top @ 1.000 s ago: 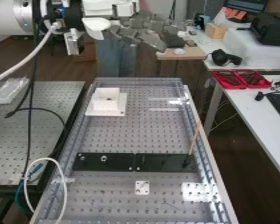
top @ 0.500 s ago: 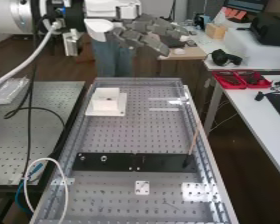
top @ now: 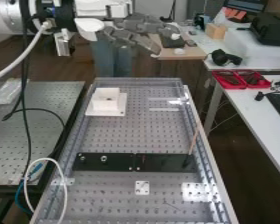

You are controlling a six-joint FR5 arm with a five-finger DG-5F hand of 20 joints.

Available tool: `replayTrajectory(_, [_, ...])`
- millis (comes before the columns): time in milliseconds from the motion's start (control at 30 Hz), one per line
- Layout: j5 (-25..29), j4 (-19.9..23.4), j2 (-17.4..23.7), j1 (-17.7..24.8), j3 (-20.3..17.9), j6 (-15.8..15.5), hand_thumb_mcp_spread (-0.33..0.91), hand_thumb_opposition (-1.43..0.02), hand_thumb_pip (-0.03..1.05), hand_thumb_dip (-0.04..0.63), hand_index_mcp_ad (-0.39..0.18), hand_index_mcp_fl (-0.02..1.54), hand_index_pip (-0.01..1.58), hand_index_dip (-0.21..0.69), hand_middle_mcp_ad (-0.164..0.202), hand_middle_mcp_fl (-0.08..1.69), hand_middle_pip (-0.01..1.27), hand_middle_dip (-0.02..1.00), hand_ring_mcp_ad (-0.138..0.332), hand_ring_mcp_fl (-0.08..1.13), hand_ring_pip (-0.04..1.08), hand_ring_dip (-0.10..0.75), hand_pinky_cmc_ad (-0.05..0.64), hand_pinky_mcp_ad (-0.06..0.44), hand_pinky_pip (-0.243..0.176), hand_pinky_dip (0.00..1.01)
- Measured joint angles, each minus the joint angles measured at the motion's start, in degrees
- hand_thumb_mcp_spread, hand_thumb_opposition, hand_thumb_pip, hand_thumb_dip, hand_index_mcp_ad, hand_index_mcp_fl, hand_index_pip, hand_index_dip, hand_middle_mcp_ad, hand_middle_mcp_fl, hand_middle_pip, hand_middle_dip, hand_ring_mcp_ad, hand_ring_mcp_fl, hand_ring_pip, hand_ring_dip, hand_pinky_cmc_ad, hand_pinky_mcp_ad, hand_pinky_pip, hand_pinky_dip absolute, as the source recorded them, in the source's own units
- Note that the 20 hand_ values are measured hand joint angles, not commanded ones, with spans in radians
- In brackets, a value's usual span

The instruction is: Grab the bearing and place it in the white container

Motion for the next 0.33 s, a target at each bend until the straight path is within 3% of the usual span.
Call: replayTrajectory(333, [-0.4,-0.3,1.3,-0.1,-1.1,-0.3,0.29,-0.74,0.48,0.208,-0.108,0.29,0.10,0.248,0.058,0.14,0.13,0.21,0.117,0.01,0.10,0.087,0.429,0.314,-0.079,0.34])
